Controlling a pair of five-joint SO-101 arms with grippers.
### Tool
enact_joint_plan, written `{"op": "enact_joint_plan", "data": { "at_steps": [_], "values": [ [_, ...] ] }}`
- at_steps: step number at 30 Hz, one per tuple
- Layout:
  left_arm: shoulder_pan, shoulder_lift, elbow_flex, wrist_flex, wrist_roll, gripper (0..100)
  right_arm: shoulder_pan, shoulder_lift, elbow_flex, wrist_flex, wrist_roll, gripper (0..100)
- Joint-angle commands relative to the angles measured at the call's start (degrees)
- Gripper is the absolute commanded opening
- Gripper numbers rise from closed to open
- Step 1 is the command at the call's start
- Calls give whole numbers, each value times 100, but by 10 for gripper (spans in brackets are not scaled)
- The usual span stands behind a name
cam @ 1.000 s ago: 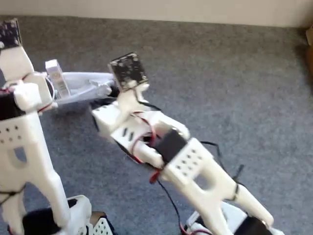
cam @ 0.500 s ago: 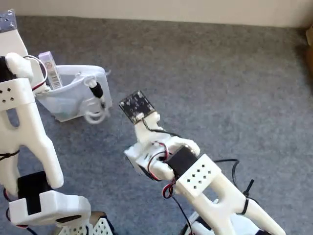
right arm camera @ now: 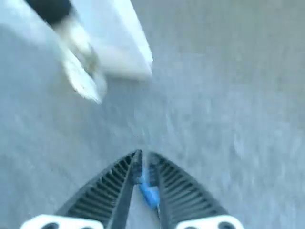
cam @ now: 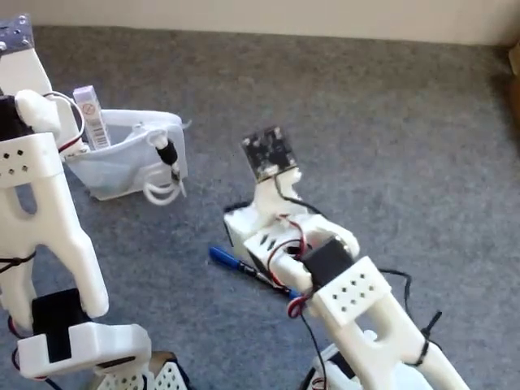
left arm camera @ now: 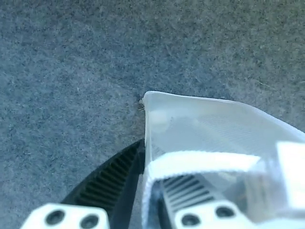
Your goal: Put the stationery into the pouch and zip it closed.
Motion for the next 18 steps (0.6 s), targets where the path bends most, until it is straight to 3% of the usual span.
{"op": "enact_joint_plan", "data": {
  "at_steps": [1,3,10,18],
  "values": [
    [136,-338,215,18,299,7,75,-189,-857,-382,-193,172],
    [198,-338,312,18,299,7,75,-4,-1341,-488,-571,210],
    [453,-347,497,18,510,7,-259,1402,-3222,-673,-1829,205],
    [716,-356,479,18,545,7,-664,2738,-5051,-848,-2180,205]
  ]
}}
